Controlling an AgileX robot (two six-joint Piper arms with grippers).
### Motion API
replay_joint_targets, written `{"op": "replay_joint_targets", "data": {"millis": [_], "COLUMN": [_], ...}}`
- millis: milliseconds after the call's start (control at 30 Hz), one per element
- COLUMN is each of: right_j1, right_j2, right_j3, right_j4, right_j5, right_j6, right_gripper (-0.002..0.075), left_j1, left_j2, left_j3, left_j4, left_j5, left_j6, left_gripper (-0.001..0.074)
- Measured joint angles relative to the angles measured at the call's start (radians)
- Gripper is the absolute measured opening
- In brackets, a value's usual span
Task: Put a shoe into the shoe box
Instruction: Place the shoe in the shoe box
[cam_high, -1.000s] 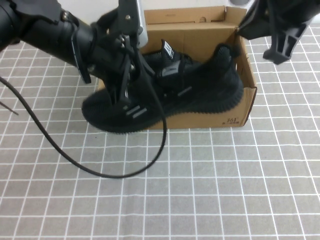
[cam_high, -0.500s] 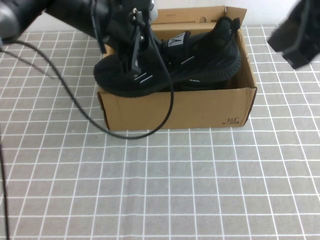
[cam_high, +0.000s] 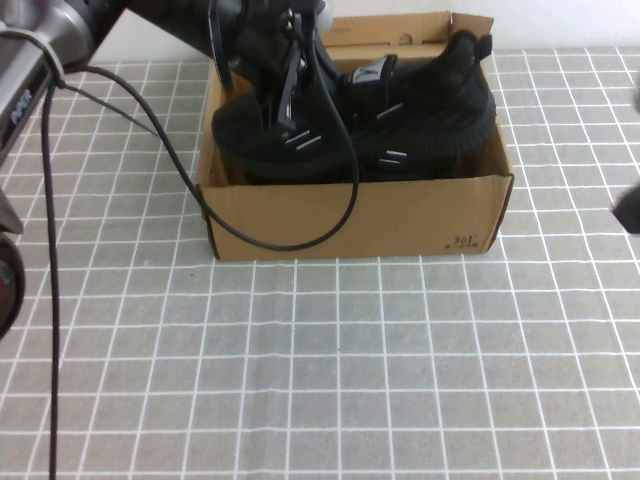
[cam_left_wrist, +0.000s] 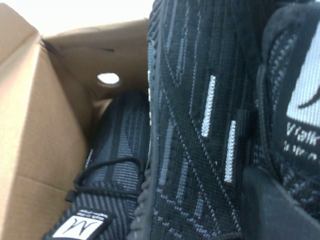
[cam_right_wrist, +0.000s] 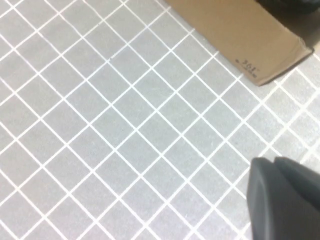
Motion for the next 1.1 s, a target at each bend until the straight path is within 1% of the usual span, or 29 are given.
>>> {"op": "replay_joint_targets", "data": {"millis": [133,300,367,1100], "right_j1": [0.0,0.0,0.0,0.0], "right_j2": [-0.104,-0.213,-0.24,-0.254], "right_j3": [0.087,0.155,0.169,0.175], "right_j4": [-0.035,-0.187,-0.216,-0.202], "right_j5": [-0.033,-0.047,-0.047,-0.057], "right_j6": [0.041,0.188,0.214,0.231], "right_gripper": [-0.0016,-0.0016,-0.0016,-0.0016], "left_j1": [0.0,0.0,0.0,0.002], "left_j2": [0.02,0.037,0.038,0.068], "left_j3": [0.0,0.0,-0.001,-0.002], "left_j4": [-0.002,-0.011,-0.013,0.003], "left_j5": [0.002,0.0,-0.002,-0.025], "left_j6": [0.001,0.001,0.002,0.073], "left_gripper": [0.0034,0.0034,0.0033,0.0032]}}
